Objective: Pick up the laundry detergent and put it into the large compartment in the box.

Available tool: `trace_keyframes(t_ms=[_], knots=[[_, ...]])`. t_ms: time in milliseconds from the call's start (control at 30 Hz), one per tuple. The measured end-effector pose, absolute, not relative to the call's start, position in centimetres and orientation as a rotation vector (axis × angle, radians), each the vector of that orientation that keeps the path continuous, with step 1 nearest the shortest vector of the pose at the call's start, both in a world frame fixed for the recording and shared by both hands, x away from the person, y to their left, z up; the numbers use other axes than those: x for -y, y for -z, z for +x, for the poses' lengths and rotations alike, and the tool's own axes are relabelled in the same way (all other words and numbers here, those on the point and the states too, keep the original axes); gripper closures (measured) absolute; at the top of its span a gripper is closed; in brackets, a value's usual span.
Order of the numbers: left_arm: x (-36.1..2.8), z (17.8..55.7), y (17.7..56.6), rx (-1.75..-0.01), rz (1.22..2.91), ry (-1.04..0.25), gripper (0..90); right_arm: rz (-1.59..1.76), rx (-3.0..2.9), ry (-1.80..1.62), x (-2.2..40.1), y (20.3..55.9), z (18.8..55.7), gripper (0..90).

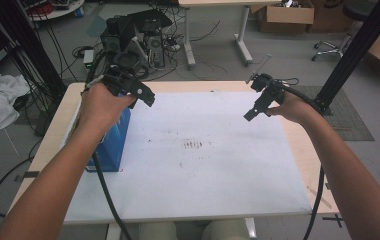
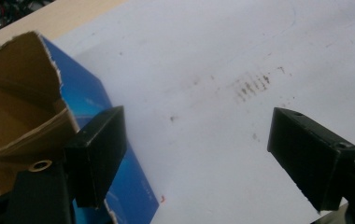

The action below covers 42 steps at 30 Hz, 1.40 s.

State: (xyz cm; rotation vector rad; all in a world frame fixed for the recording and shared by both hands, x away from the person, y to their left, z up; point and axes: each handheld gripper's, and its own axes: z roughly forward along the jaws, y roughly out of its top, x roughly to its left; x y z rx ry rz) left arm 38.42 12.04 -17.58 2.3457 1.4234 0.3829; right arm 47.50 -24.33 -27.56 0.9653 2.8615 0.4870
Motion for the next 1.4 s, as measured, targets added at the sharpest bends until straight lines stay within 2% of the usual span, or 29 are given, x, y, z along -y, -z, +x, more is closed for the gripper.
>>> trace_keyframes(t_ms=[467, 1000, 1400], knots=[[-9.2, 38.7, 19.4, -1.205, 2.490, -0.346, 21.0, 0.957, -2.865, -0.482, 23.9, 27.9, 47.5, 17.4], [-6.8, 38.2, 21.2, -0.971, 2.652, -0.242, 21.7, 0.961, -2.864, -0.480, 23.8, 27.8, 47.3, 17.5], [-6.4, 37.8, 22.2, -0.936, 2.675, -0.227, 22.2, 0.945, -2.877, -0.478, 23.3, 28.1, 47.5, 17.5]])
